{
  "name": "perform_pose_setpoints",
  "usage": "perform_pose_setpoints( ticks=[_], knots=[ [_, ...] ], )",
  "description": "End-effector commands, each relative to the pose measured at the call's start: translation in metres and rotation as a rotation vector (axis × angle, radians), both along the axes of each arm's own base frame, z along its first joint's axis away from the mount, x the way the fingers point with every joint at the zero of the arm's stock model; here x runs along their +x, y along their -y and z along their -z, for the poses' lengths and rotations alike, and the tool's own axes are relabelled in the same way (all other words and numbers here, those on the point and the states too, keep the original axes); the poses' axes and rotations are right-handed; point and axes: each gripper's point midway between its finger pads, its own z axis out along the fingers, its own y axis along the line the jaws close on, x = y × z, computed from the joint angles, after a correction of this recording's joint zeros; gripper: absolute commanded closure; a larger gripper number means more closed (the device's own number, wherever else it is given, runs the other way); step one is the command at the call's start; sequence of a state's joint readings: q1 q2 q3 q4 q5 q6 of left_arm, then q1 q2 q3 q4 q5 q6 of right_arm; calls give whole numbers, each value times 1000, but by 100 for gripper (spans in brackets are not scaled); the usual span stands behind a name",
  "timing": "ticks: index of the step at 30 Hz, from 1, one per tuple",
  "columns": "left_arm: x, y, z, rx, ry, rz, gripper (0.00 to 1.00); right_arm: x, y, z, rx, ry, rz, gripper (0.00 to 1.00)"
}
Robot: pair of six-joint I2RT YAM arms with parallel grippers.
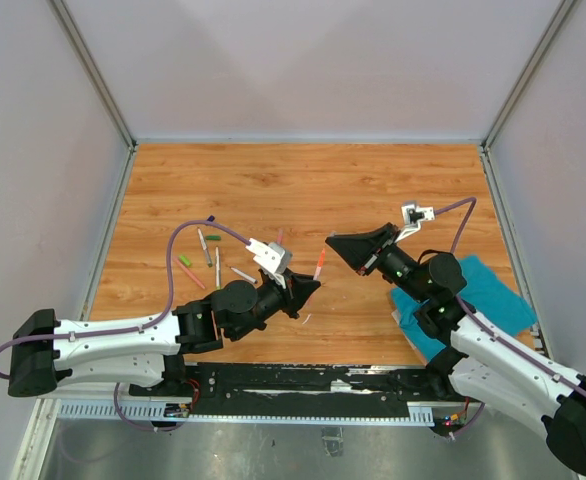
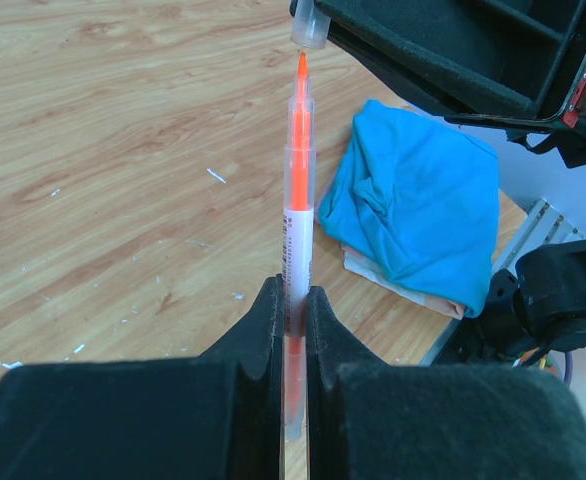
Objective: Insert the pens into the pen caps
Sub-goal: Pick up the pen cap from the center of the board.
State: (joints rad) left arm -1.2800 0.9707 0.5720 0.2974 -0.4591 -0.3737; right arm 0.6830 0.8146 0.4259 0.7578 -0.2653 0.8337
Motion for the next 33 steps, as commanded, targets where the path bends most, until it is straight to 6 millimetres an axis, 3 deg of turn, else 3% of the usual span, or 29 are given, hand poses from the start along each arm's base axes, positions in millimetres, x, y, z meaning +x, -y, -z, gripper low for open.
perform_pose_setpoints(
  ticks=[1,20,33],
  knots=[
    [-1,2,-14,-40,25,1,100,-6,-3,-11,20,27,-25,99],
    [1,0,-15,-37,26,-13,100,-16,-10,9,-53,6,-91,99],
    [3,-2,-25,-65,31,-28,100,-31,-10,55,-199,-41,-128,99]
  ],
)
